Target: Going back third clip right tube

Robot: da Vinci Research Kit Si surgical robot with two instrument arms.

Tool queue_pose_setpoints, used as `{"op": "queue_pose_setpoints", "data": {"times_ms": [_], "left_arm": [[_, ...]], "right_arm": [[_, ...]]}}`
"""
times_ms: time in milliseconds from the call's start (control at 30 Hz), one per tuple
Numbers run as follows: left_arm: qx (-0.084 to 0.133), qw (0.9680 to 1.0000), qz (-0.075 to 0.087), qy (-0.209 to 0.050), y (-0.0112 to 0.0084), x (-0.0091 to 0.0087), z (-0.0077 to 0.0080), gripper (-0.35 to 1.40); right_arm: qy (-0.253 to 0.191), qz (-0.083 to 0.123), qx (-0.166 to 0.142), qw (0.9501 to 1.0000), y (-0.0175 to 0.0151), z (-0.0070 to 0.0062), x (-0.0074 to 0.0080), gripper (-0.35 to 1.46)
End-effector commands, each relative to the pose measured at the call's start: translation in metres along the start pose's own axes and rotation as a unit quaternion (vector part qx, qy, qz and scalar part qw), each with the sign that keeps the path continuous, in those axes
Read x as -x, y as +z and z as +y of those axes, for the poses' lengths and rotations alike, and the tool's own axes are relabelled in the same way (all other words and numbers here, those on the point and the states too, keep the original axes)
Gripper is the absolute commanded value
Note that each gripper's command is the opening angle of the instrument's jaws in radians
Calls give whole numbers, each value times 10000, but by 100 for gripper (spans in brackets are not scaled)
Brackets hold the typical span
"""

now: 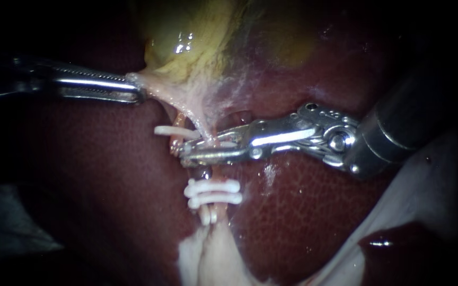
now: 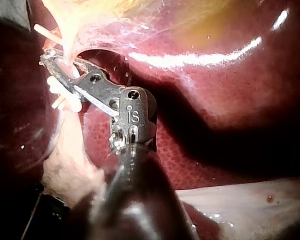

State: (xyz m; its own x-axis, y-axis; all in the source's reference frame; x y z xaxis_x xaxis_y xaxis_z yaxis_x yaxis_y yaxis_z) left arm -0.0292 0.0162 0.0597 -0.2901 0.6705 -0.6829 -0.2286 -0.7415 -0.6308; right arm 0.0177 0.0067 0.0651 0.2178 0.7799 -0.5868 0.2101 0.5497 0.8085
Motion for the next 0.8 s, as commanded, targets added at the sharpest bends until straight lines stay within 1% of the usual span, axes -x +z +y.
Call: {"op": "queue_pose_setpoints", "data": {"times_ms": [33, 67, 133, 200, 267, 300, 367, 400, 433, 567, 700, 767, 800], "left_arm": [[-12, 10000, -1, -13, 0, 0, 0, -35], [-11, 10000, -1, -12, 0, 0, 0, -35], [-9, 10000, -1, -12, -1, 1, 0, -35], [-8, 10000, -1, -11, -1, 1, 0, -35], [-7, 10000, -2, -11, -2, 1, 0, -35], [-7, 10000, -2, -11, -2, 1, -1, -35], [-6, 10000, -2, -11, -2, 1, -1, -35], [-6, 10000, -1, -40, -2, 1, -1, -35], [-6, 10000, -1, -40, -2, 1, -1, -35], [-4, 10000, -1, -39, -3, 2, -1, -35], [-4, 10000, 0, -66, -3, 2, -1, -35], [-4, 10000, -1, -65, -4, 3, 0, -35], [-3, 10000, -1, -65, -4, 3, 0, -35]], "right_arm": [[-117, -5, -23, 9999, 1, 0, -1, 9], [-235, -7, -21, 9997, 2, 1, -1, 17], [-264, -4, -13, 9997, 5, 2, -2, 35], [-263, 0, -3, 9997, 9, 4, -4, 42], [-262, -1, -7, 9997, 12, 6, -5, 46], [-264, 15, 41, 9996, 14, 7, -5, 47], [-301, 72, 236, 9992, 15, 9, -3, 49], [-368, 102, 360, 9986, 15, 10, 0, 50], [-403, 113, 417, 9983, 15, 12, 3, 50], [-548, 120, 537, 9970, 11, 18, 15, 50], [-536, 240, 996, 9933, 5, 21, 26, 50], [-536, 243, 1036, 9929, 2, 21, 30, 50], [-434, 247, 1011, 9936, 0, 21, 31, 50]]}}
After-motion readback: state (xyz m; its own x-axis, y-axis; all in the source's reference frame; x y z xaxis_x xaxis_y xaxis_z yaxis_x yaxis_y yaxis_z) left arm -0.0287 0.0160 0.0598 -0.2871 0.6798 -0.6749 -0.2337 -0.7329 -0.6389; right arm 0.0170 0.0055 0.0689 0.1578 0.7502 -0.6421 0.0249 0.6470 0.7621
